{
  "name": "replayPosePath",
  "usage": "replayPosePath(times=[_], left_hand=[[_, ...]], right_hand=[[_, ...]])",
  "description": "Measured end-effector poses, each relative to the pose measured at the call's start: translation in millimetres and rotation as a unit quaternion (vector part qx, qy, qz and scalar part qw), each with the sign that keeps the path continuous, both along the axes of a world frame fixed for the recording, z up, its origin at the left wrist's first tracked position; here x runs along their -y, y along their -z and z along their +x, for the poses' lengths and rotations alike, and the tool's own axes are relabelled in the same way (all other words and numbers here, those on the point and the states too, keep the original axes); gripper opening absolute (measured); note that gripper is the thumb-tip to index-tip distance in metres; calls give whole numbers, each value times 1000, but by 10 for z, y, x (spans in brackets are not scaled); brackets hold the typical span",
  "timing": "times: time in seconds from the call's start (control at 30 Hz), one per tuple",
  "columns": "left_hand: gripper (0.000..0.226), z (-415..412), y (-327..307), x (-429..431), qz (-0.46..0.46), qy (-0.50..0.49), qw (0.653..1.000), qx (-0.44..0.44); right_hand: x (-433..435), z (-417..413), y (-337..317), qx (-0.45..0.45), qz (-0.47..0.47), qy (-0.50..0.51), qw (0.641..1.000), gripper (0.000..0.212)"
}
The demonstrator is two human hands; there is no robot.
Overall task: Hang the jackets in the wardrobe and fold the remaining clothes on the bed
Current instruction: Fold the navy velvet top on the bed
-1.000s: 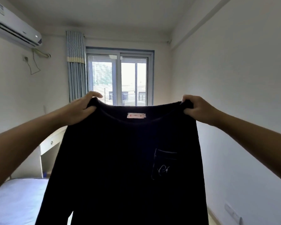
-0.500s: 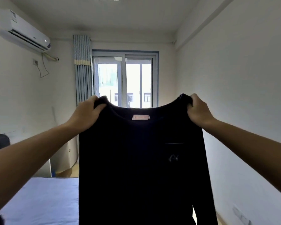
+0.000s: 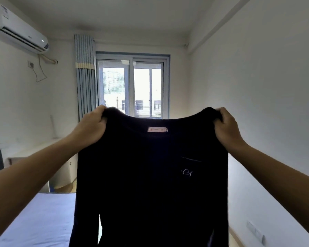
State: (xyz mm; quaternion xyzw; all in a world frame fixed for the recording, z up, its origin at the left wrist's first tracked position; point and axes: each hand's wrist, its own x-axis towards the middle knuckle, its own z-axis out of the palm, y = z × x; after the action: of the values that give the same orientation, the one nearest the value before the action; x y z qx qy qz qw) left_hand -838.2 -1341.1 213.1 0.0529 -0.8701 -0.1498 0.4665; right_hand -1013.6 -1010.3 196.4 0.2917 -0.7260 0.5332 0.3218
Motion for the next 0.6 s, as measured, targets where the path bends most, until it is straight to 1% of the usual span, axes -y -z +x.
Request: replayPosePath(times=[0.07,0.13,0.2,0.27,0.33,0.4,0.43,0.47,0.53,0.57,0.6], left_hand=[[10,130,15,-153,-78,15,996,-37],[8,224,55,-267,-130,17,989,-62],[9,250,60,-296,-140,4,986,-84],[11,201,35,-219,-124,-7,987,-104],[12,64,25,-56,-104,-11,990,-98],[8,-156,70,146,-83,-22,996,-31],[7,-303,123,254,-78,-46,995,28],[9,-475,211,360,-87,-92,987,96],[14,-856,452,540,-106,-178,952,226],[15,-1063,590,606,-84,-197,938,271],[15,-1289,724,668,-39,-202,931,303]], right_hand=[[-39,79,20,11,-49,-35,998,15],[-56,146,44,10,-71,-54,996,15],[-59,170,26,2,-81,-62,995,15],[-57,111,-45,-13,-83,-59,995,14],[-30,-59,-129,-30,-51,-35,998,13],[76,-316,-153,-33,29,9,999,12],[158,-476,-128,-24,87,32,995,11],[254,-654,-58,-6,148,52,988,11],[496,-1029,187,58,259,91,960,12],[630,-1213,337,104,289,107,946,13],[779,-1398,491,155,292,114,937,14]])
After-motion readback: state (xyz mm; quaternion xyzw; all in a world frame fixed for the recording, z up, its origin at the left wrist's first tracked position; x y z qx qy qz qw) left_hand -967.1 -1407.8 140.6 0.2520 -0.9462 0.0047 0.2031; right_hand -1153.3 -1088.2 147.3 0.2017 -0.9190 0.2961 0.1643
